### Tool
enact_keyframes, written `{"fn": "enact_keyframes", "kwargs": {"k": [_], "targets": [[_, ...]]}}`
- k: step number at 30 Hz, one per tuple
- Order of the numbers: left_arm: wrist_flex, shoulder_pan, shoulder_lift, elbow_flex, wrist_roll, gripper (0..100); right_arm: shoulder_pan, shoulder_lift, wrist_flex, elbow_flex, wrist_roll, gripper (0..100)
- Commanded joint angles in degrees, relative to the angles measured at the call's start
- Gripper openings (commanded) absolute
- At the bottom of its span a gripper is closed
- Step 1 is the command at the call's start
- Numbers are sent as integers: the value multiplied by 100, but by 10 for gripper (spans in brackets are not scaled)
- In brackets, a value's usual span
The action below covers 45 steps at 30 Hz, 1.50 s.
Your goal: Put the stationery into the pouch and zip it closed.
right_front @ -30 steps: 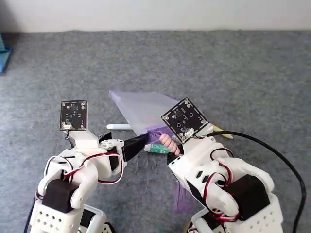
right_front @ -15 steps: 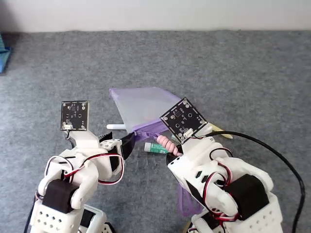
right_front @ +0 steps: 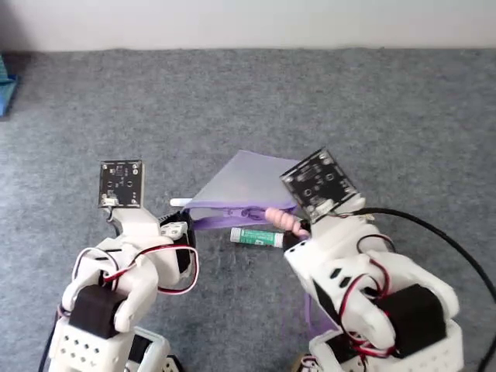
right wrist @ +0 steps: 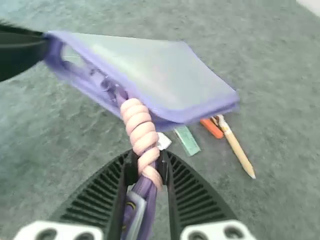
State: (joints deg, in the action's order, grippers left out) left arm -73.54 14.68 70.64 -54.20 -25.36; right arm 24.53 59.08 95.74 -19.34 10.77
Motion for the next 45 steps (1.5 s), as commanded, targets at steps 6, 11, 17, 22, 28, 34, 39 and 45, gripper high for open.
{"fn": "enact_keyframes", "kwargs": {"k": [6, 11, 17, 22, 28, 34, 39, 45], "targets": [[79, -879, 44, 57, 281, 12, -901, 110, 13, 281, 70, 8], [0, -941, 44, 48, 519, 12, -1314, 110, 13, 281, 70, 8], [35, -923, 18, 31, 651, 28, -1341, 110, 13, 281, 70, 8], [44, -923, -9, -4, 862, 193, -1341, 110, 22, 316, 70, 8], [870, -923, -9, -769, 879, 258, -1367, 119, 48, 334, 70, 8], [1802, -914, -9, -1174, 879, 186, -1341, 119, 57, 334, 70, 8], [2066, -818, 35, -1147, 879, 26, -1341, 119, 13, 334, 70, 8], [1582, -818, 44, -523, 879, 12, -1341, 75, -769, 308, 35, 8]]}}
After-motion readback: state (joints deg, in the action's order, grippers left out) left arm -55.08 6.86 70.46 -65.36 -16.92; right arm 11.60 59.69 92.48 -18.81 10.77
